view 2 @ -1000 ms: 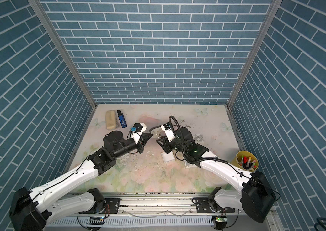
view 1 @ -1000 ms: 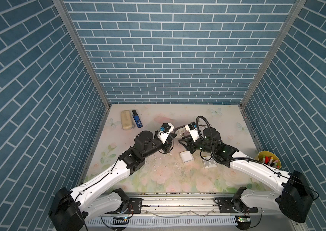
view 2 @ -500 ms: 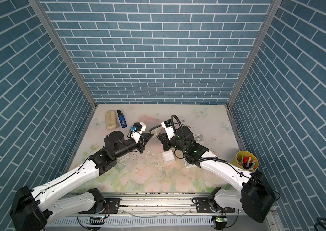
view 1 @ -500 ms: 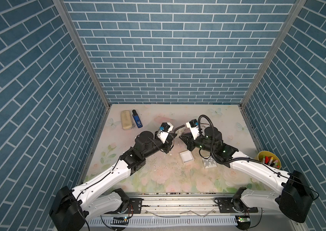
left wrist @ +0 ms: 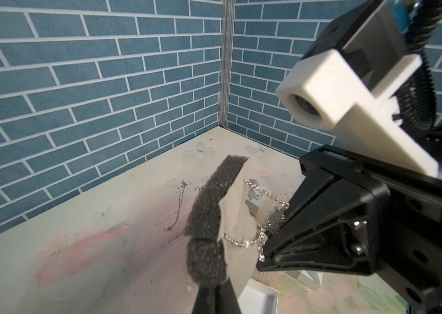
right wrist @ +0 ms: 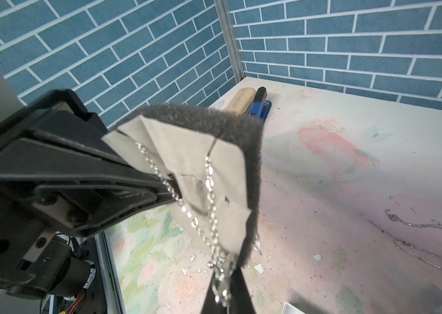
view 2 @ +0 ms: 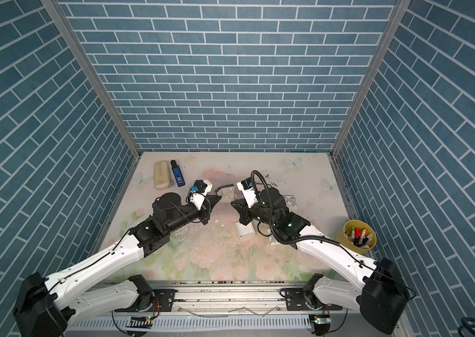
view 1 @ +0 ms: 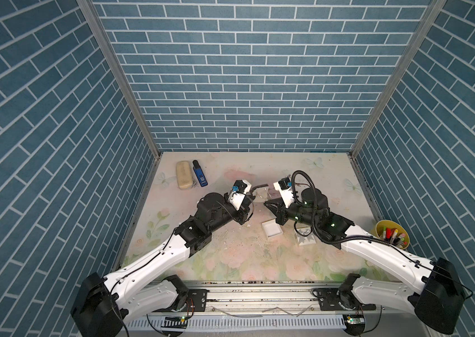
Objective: Take the necklace out of the lift-off lid jewelry box
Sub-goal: Pick up the necklace from the inner lining.
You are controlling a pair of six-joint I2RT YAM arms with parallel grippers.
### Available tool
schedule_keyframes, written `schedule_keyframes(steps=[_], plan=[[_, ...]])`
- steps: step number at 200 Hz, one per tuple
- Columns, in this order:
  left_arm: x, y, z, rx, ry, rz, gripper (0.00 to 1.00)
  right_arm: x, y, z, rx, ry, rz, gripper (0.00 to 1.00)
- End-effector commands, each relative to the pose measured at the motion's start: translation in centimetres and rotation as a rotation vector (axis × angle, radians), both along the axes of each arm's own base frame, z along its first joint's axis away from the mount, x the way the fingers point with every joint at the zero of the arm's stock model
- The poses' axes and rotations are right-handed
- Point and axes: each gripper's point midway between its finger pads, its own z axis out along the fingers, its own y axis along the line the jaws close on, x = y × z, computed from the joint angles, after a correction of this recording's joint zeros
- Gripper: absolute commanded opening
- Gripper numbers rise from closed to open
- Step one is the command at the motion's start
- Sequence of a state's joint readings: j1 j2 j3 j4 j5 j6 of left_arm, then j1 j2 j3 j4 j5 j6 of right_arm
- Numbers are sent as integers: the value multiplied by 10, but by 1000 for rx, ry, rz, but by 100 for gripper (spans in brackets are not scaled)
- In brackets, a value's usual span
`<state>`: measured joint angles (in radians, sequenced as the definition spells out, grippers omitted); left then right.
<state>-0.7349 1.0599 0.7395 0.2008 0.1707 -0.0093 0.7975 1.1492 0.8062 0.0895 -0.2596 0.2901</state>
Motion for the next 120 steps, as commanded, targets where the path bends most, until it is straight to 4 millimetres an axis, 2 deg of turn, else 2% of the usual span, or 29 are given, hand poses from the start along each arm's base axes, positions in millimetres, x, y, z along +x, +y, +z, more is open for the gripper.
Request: schedule_keyframes(steps=[1,72,120], plan=[[1,7,-4,21,-6,27,0,0,-8,-7,-49,4,-19,0],[-3,11,6,-3,-22,29,0,-3,-1,-7,-54,29,22,0],[-3,15,-13,43,11,44,0,-2,-10,16,-66,-23,-7,0]])
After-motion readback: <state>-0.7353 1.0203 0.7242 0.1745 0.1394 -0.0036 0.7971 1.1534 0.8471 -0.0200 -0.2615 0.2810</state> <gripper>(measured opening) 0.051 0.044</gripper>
